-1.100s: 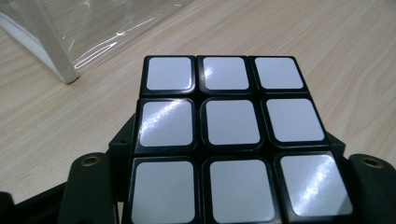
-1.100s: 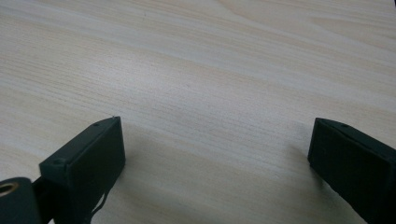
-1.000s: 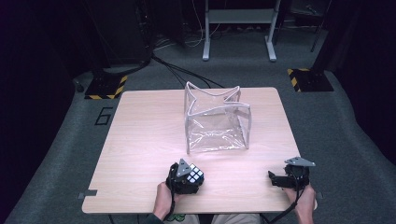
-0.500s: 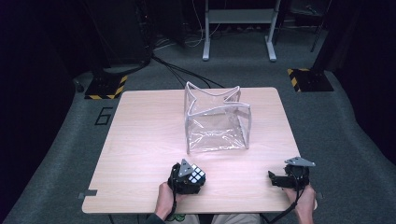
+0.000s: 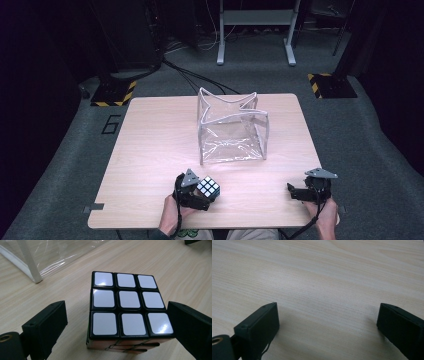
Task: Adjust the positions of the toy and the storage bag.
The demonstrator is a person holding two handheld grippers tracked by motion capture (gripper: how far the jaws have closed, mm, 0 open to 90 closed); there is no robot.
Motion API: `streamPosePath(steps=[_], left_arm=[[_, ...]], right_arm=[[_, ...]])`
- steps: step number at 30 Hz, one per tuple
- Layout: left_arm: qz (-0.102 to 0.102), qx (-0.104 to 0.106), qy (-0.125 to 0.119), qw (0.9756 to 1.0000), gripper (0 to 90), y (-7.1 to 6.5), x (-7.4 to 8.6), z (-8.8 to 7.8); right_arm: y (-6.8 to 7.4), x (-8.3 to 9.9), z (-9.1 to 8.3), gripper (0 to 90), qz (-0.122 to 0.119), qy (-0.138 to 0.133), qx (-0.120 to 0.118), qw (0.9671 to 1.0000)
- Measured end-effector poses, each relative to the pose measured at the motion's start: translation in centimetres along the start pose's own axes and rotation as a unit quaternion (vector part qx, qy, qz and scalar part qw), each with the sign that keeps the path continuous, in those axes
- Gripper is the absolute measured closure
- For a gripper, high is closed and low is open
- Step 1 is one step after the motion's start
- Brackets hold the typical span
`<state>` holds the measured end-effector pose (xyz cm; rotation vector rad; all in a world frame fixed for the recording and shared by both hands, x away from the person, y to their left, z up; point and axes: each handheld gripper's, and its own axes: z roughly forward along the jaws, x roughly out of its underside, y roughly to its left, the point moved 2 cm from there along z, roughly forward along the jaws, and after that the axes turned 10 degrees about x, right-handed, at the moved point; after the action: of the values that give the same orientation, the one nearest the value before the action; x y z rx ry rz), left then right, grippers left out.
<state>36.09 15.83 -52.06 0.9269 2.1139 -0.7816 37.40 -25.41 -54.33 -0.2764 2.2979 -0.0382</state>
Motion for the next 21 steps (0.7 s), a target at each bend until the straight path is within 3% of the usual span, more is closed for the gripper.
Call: streamPosePath(steps=[10, 21], left_arm=[[0.000, -0.016, 0.007, 0.9998, 1.3, 0.9, -0.7, -1.6], [-0.009, 0.012, -0.017, 0.9997, 0.7, 0.9, -1.7, -3.1]], right_arm=[[0.0, 0.0, 0.0, 3.6, 0.000, 0.000, 0.000, 1.0000], [0.0, 0.0, 0.0, 3.6, 0.000, 0.000, 0.000, 1.0000]])
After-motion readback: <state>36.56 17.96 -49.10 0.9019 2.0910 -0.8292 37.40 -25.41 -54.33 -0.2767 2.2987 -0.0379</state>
